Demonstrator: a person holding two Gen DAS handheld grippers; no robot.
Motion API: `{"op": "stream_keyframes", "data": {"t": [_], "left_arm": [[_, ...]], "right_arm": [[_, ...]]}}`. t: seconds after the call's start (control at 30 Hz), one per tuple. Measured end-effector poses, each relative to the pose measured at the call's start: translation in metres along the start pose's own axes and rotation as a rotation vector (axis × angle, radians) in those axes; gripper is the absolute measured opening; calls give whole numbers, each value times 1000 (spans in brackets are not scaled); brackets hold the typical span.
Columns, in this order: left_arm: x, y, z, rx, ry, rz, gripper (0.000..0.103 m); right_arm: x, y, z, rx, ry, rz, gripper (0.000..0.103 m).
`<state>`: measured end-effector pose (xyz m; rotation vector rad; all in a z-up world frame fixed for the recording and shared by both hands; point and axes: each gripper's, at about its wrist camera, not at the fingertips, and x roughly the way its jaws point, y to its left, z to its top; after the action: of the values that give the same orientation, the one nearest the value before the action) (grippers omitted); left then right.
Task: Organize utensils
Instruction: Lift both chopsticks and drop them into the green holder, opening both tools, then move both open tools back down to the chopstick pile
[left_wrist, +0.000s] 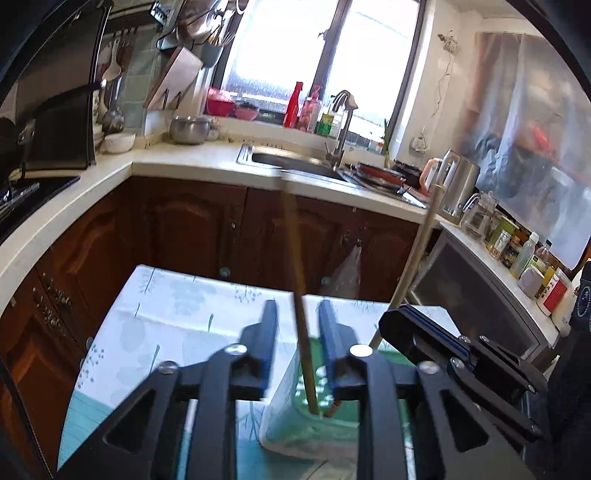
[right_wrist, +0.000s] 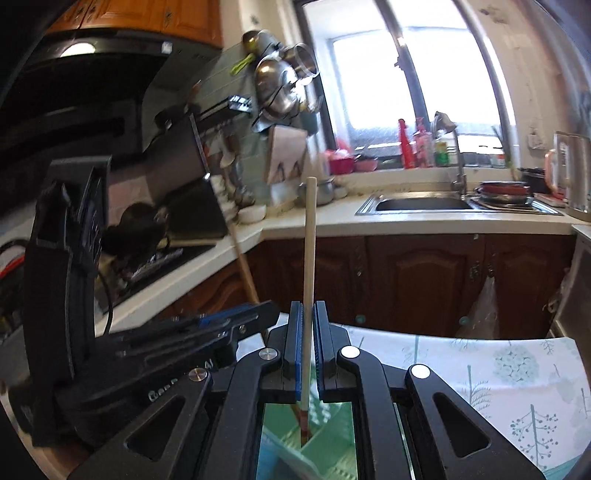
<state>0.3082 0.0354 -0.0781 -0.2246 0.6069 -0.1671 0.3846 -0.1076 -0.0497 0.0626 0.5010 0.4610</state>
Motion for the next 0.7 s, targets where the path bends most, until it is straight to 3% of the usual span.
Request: {"op": "stream_keyframes", "data": {"t": [0.03,0.1,0.13,0.2,0.23,0.47,0.7], "left_arm": [[-1,2,-1,-9,15,8,49],[-8,13,-3,-55,41,23,63],[-12,18,-4,-73,48,22,65],[-21,24,-4,-97,68,9,65],[-26,26,-5,-100,78,8,66],[-69,24,-9,-49,130,71,75],[-112,7,-28,21,206,94,76]], "right_arm": [[2,2,-4,5,24,15,6],[12,1,-10,29,69,39,8],[11,3,-15,39,80,49,10],[5,4,-18,55,84,53,23],[5,5,-18,61,82,58,24],[-34,31,-12,26,92,38,25],[-94,57,-13,34,199,-12,25]]}}
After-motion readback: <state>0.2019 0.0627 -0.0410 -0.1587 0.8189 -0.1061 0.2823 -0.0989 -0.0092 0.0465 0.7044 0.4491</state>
